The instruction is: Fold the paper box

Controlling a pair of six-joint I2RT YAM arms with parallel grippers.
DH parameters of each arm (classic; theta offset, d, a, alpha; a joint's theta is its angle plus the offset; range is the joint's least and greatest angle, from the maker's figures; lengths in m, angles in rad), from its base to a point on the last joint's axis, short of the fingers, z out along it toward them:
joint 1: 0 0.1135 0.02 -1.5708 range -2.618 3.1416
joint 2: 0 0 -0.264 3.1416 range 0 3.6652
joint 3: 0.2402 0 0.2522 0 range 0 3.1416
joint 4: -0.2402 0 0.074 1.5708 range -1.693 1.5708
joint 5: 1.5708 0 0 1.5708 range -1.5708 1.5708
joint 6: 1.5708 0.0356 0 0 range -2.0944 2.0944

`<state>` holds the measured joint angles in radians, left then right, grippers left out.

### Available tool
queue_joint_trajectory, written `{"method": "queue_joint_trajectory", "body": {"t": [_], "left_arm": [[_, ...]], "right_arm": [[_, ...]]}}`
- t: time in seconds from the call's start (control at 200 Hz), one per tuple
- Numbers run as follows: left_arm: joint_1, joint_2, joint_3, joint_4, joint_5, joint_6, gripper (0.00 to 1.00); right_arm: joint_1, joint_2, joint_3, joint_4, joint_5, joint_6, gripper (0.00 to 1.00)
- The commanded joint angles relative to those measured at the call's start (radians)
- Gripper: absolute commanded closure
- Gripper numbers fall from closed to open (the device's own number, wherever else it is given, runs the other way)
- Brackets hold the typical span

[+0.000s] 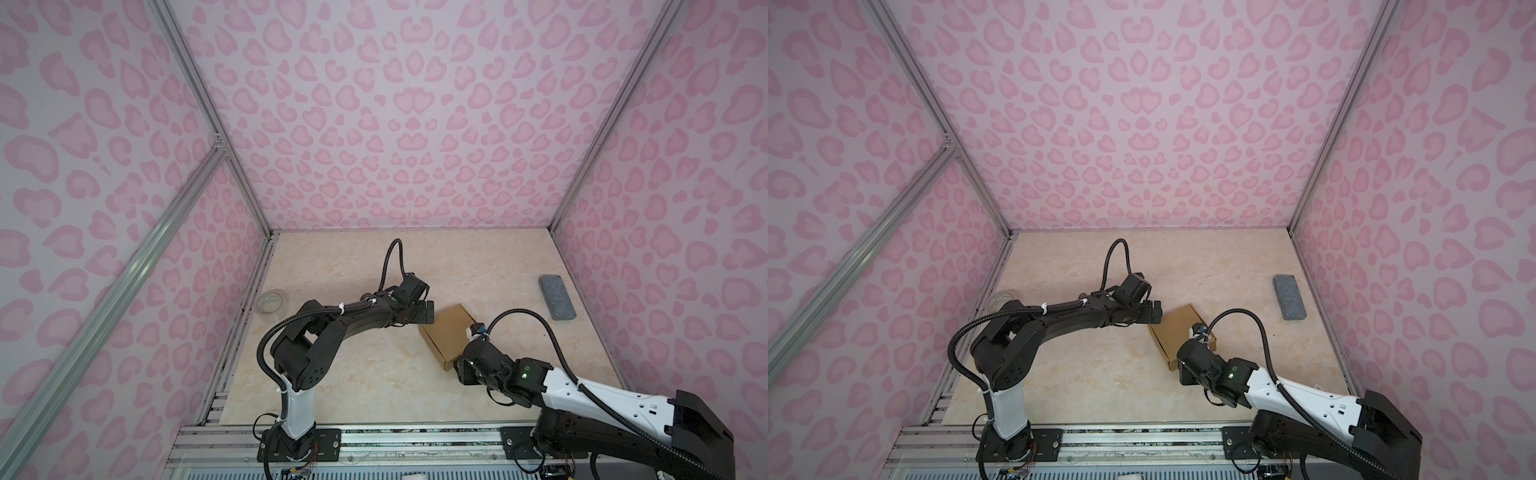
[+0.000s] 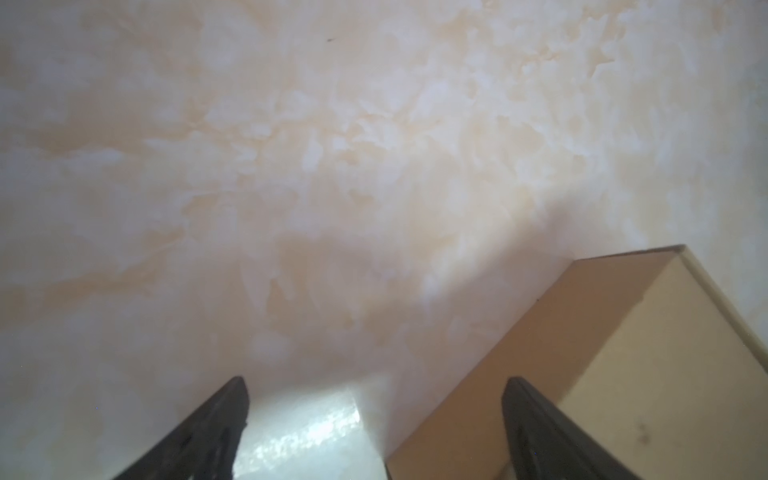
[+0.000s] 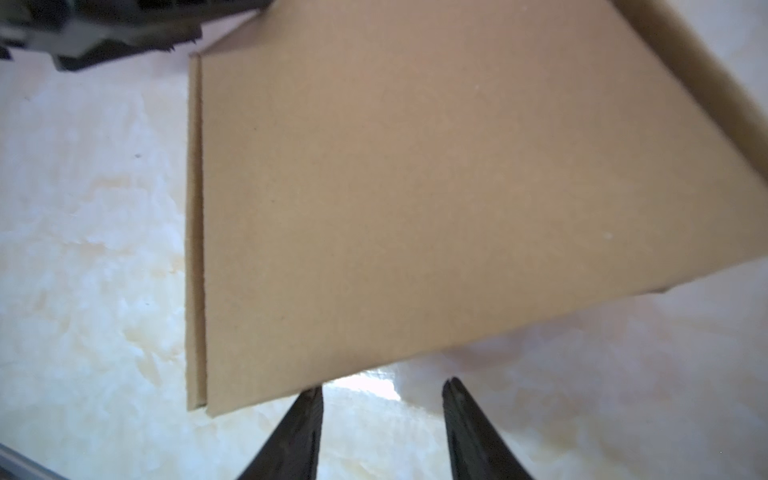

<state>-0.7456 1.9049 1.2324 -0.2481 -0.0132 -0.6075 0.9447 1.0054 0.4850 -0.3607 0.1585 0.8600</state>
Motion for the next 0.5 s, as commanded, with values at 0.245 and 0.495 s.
{"method": "queue_joint_trajectory", "body": {"t": [0.245, 0.495], "left_arm": [[0.043, -0.044, 0.106, -0.204, 0.016, 0.060, 0.02], [0.074, -0.161, 0.183, -0.256, -0.194, 0.026, 0.02]], "right_arm": [[-0.011, -0.037, 0.089, -0.078, -0.040, -0.059, 0.48], [-0.206, -0.128, 0.179, -0.125, -0.021, -0.227, 0.41]]}}
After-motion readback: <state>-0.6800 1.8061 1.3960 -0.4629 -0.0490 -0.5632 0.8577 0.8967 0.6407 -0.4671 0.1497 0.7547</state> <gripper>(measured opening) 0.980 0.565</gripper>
